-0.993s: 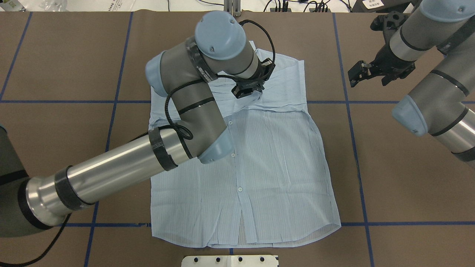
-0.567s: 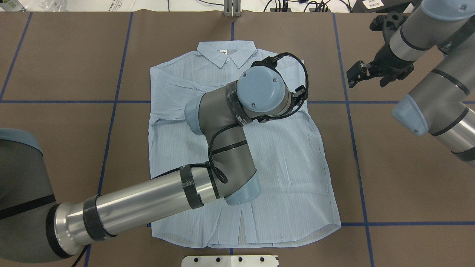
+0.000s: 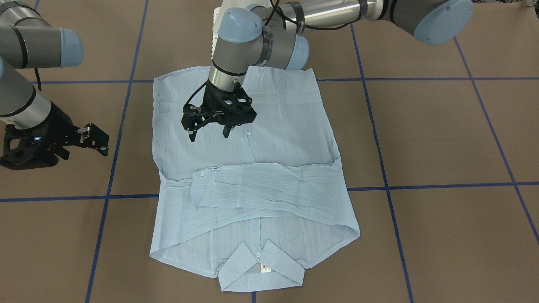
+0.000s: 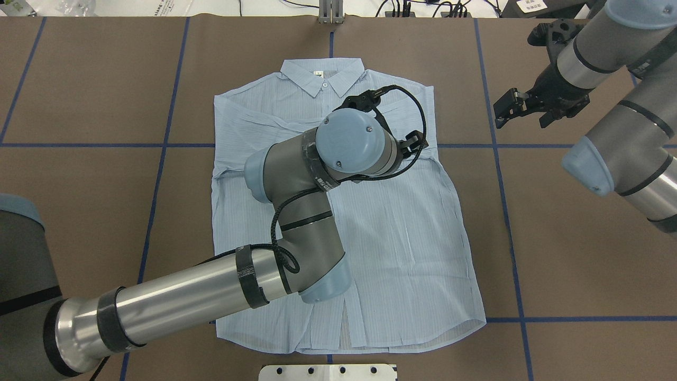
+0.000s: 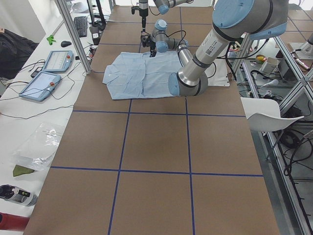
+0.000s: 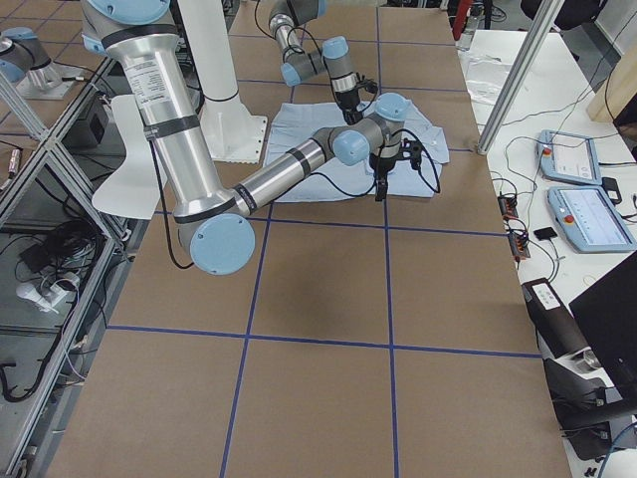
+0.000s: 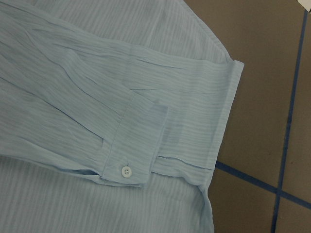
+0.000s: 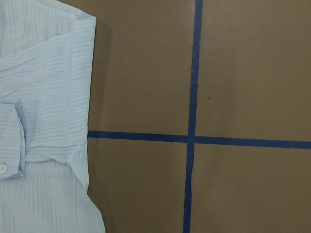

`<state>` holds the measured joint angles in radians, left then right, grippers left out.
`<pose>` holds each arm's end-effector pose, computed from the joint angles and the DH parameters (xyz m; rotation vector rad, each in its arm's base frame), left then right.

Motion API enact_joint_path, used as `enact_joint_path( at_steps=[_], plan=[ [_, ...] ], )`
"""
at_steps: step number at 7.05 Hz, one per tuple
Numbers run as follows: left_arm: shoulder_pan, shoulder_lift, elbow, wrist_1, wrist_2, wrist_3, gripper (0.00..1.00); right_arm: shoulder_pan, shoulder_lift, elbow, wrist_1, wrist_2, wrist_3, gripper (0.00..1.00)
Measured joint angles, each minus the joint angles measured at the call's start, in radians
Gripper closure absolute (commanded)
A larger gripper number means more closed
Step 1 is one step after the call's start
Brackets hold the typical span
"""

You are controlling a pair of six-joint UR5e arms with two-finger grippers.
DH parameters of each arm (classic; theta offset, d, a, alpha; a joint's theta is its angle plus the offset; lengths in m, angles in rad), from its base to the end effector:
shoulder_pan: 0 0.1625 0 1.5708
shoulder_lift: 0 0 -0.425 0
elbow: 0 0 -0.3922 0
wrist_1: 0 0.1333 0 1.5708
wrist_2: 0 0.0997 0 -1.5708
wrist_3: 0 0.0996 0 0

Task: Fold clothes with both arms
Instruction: 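Move both grippers to the hem corners nearest the robot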

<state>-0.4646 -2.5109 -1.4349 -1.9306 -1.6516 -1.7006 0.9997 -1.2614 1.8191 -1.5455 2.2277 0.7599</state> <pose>0.6107 -0.4462 0.0783 0.1247 1.1718 -0.4780 -0.2573 -0.5346 0.3707 0.0478 -0.8472 -0.0141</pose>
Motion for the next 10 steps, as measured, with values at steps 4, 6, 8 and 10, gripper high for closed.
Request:
enact_joint_path(
  at_steps=[4, 6, 8, 10],
  plan=[
    [-0.011, 0.248, -0.308, 0.112, -0.001, 0.110, 0.01, -0.164, -0.120, 0.187, 0.051, -0.084, 0.215, 0.00],
    [-0.016, 0.318, -0.442, 0.195, -0.002, 0.161, 0.01, -0.328, -0.229, 0.220, 0.195, -0.182, 0.341, 0.00],
    [-0.023, 0.332, -0.519, 0.271, -0.002, 0.192, 0.01, -0.464, -0.327, 0.220, 0.350, -0.252, 0.471, 0.00],
    [-0.024, 0.338, -0.533, 0.285, -0.002, 0.196, 0.01, -0.563, -0.350, 0.206, 0.381, -0.297, 0.549, 0.04]
  ],
)
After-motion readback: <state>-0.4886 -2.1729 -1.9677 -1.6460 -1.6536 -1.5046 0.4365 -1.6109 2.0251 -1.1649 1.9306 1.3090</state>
